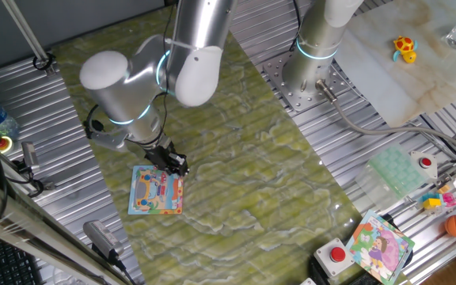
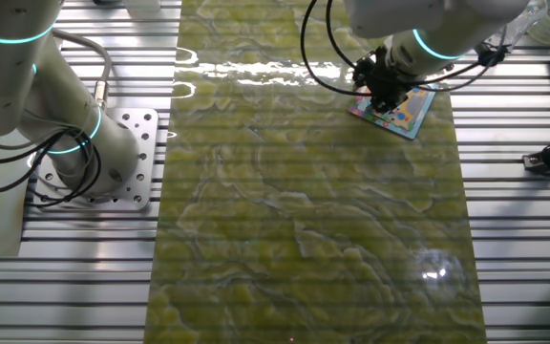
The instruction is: Assemble one piece of a puzzle
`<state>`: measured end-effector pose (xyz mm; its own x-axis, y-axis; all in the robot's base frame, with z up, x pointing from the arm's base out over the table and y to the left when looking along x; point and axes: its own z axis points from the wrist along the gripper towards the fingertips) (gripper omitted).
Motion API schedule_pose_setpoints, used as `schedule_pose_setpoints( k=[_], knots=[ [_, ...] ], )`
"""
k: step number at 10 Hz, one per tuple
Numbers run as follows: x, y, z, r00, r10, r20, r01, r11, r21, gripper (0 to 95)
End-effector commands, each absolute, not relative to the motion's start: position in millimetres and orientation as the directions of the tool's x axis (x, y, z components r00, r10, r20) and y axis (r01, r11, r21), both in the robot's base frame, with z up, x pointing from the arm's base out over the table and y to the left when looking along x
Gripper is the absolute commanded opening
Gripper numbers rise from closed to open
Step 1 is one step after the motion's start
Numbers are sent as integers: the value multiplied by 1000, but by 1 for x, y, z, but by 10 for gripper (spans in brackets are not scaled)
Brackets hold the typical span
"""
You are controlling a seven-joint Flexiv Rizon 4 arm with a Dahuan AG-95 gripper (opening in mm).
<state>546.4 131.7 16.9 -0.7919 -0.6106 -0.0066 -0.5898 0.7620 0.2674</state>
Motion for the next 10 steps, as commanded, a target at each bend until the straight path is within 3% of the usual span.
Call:
schedule_pose_setpoints(
  k=[1, 10],
  knots=[
    [548, 131, 16, -788, -616, -8, -596, 760, 260, 380],
    [575, 124, 23, -735, -678, 20, -664, 726, 178, 380]
  ],
)
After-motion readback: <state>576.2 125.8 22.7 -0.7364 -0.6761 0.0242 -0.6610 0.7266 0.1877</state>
